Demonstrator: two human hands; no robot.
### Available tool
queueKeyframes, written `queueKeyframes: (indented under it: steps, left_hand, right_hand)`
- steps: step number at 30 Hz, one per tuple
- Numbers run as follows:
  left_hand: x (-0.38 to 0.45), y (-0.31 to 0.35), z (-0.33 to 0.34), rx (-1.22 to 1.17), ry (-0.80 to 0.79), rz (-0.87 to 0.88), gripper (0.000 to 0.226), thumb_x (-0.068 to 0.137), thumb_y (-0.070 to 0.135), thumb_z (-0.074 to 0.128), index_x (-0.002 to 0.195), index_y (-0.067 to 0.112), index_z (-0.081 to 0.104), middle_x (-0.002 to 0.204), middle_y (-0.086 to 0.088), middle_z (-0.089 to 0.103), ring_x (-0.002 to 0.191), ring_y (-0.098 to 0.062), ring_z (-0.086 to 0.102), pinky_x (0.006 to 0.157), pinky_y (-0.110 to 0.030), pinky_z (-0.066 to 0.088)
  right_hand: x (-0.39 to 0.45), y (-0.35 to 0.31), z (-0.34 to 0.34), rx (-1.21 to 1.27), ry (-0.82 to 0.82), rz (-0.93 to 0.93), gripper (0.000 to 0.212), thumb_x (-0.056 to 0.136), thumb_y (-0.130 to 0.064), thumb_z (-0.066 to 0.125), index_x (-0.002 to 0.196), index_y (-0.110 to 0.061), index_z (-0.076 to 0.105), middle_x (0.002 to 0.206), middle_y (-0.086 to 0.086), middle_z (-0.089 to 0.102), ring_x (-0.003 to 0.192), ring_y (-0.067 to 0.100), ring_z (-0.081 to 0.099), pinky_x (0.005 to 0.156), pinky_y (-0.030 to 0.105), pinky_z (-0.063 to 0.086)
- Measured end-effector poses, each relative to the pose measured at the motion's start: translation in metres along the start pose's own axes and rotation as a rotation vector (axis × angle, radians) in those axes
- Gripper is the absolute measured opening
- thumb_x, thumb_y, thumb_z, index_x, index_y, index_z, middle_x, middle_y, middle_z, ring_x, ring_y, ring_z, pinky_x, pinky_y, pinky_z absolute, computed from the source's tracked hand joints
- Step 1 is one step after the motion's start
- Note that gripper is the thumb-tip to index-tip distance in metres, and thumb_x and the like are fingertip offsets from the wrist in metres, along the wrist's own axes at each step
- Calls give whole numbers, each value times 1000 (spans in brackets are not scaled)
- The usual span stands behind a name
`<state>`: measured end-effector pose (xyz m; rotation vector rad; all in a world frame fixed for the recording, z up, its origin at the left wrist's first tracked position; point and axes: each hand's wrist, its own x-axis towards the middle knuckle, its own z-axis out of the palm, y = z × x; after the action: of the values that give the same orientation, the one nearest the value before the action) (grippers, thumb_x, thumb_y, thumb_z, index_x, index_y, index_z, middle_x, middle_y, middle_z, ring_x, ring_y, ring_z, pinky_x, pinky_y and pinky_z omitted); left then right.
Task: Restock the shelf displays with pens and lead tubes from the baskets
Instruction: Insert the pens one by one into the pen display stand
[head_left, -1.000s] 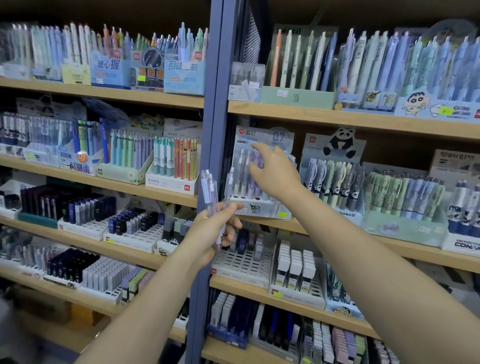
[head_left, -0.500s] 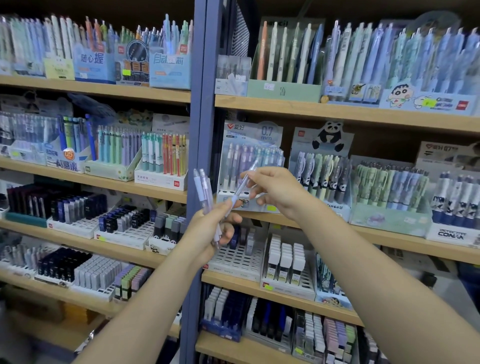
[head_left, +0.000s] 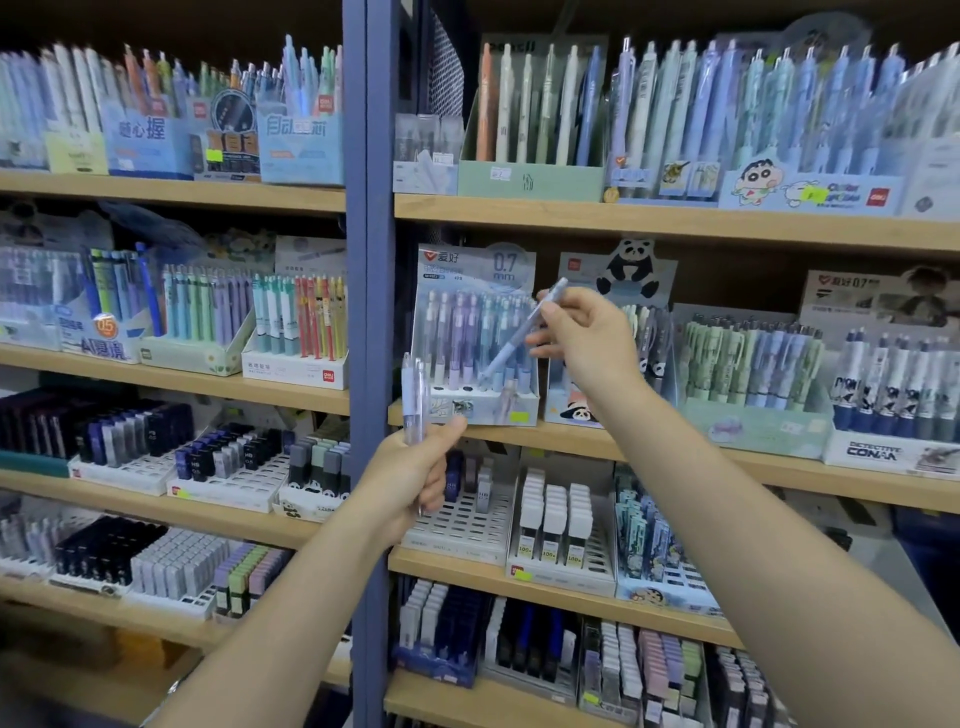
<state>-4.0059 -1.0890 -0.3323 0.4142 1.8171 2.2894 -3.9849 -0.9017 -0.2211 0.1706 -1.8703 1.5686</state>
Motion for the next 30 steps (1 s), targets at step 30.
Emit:
queueKeyframes:
  steps: [30]
  left_hand:
    - [13,2,16,-20,-121,54,32,104,32,51,116,5,62,66,-3,55,48,-13,44,44,-23,36]
  right_hand:
    - [37,8,0,-421,-60,-136,7,99,-16,58,103,-20,62,88,1,66,64,10,66,66,32,57]
